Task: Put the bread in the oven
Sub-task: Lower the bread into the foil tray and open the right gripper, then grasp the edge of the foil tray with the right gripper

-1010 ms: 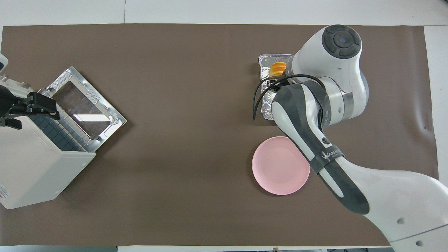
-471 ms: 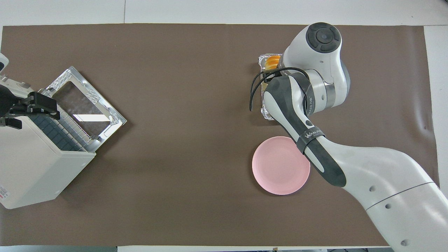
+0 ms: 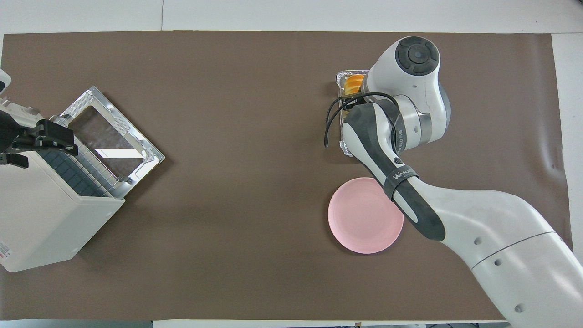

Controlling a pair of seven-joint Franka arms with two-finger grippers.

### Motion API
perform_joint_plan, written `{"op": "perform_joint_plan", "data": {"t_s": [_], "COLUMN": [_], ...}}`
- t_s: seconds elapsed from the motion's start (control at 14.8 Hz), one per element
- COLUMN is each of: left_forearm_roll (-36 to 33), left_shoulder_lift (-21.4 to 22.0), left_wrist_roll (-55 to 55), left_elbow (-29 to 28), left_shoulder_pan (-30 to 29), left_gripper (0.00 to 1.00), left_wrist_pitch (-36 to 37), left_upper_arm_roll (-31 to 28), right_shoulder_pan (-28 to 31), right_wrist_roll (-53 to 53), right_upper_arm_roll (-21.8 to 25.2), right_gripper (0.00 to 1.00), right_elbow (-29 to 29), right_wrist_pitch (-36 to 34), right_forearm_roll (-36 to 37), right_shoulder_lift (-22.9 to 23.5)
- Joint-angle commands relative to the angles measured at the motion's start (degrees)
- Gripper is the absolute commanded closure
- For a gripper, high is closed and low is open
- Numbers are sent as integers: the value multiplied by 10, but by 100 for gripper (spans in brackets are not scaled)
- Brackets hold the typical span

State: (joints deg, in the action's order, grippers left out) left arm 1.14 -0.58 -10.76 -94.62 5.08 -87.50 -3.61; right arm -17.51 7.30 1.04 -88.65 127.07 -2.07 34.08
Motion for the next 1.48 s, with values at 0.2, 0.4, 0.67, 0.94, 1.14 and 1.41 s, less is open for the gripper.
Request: {"op": "perform_joint_plan", "data": {"t_s": [0.2,0.4,0.67,0.94,1.14,1.41], "left_forearm_roll": [6,6,6,6,6,6], "left_shoulder_lift": [13,13,13,13,13,13], "left_wrist_roll": [3,3,3,3,3,3], "left_elbow": [-11,-11,-11,-11,-11,-11], "left_shoulder_pan": [0,0,0,0,0,0], "left_gripper": [0,0,0,0,0,0], "left_wrist_pitch": [-7,-7,-7,-7,-7,-7], "left_upper_arm_roll": [-3,-3,-3,-3,-3,-3], "right_shoulder_pan": [12,33,62,71,67,68], "right_wrist_roll": [-7,-7,-13,-36,-38,-47], "right_upper_arm_roll": [-5,-6,-5,-3,-3,-2], "right_gripper": [0,0,0,0,0,19], "right_elbow": [-3,30,45,-2,-64,-89], "right_wrist_pitch": [-14,-67,-108,-59,12,49], "right_forearm_roll": [-2,-20,-27,-27,-16,-14], "right_shoulder_lift": [-17,-25,-42,-52,-58,-56]}}
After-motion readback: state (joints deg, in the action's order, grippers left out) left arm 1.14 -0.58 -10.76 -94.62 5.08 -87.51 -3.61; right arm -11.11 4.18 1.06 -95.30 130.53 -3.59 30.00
